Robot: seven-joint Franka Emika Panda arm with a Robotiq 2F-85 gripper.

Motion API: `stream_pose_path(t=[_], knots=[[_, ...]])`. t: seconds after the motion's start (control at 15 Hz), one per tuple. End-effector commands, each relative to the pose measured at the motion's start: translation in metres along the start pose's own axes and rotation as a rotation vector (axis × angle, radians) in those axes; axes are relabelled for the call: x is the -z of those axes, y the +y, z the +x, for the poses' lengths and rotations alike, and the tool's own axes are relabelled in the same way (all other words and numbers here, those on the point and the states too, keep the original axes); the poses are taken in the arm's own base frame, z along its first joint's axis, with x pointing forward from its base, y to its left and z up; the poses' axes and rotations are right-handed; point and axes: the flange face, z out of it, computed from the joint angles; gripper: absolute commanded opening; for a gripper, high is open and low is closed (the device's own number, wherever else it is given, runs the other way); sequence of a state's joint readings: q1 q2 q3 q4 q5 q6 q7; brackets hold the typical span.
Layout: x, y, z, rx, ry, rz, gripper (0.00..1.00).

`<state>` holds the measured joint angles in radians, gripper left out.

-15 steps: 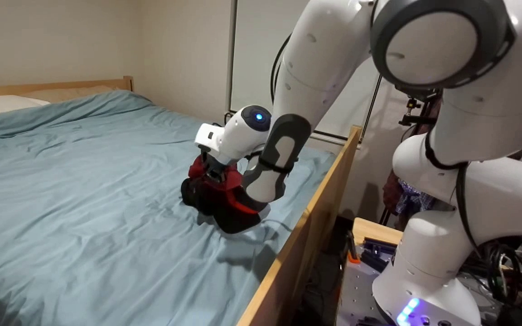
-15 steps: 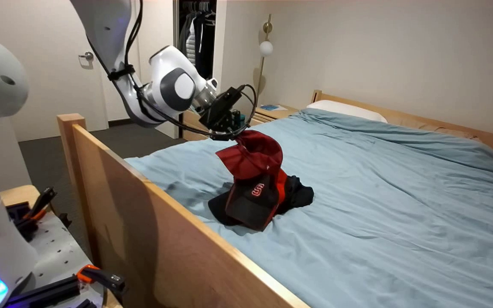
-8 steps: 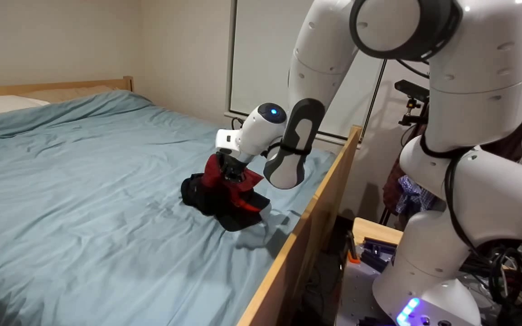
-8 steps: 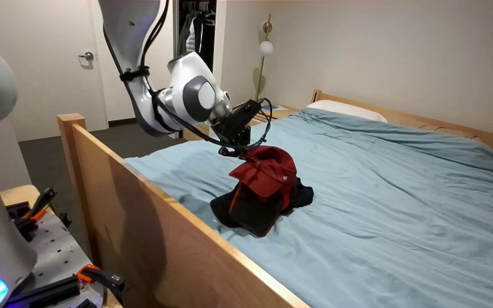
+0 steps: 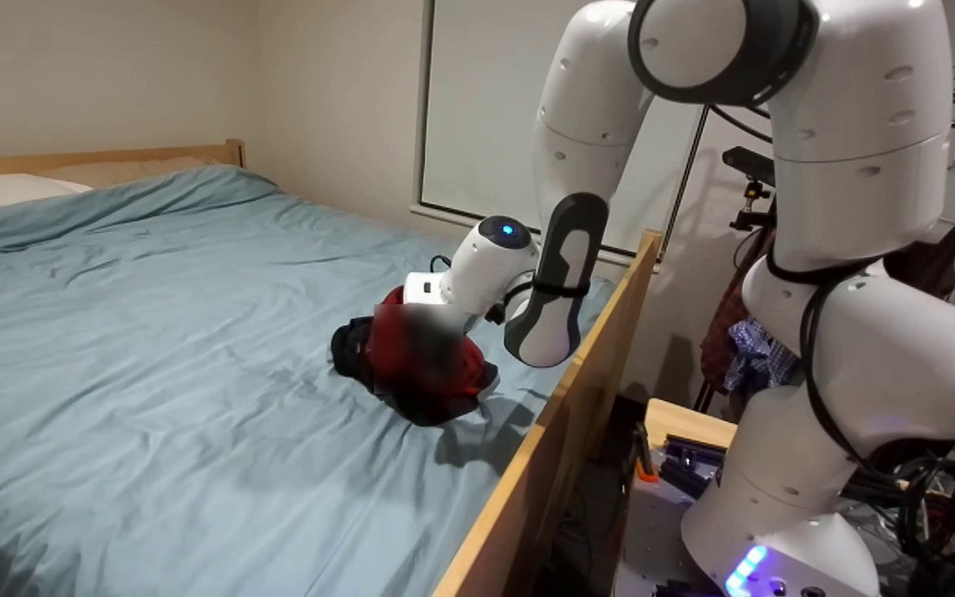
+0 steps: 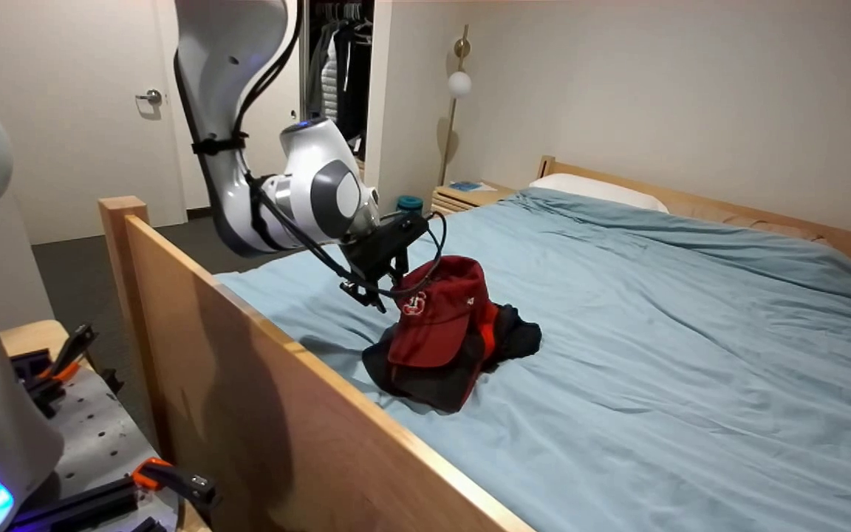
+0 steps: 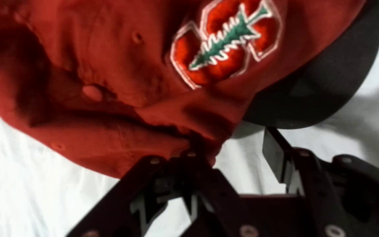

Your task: Put the left and right caps on the middle cap one at a time

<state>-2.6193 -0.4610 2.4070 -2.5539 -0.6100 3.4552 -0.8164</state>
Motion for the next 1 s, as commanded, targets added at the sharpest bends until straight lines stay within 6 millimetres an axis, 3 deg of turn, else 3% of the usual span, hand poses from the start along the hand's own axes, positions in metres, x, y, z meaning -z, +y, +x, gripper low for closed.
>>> stream_pose_path(t=[0.0, 0.2, 0.47, 0.67, 0.93], knots=[[0.019, -0.009, -0.012, -0.199, 0.012, 0.014, 0.81], [0.042, 0.012, -0.029, -0.367, -0.011, 0.001, 1.0], [0.086, 0.069, -0.048, -0.576, -0.044, -0.013, 1.0], [0.115, 0.127, -0.058, -0.669, -0.112, -0.019, 1.0], [0.154, 0.185, -0.039, -0.675, -0.186, 0.053, 1.0]])
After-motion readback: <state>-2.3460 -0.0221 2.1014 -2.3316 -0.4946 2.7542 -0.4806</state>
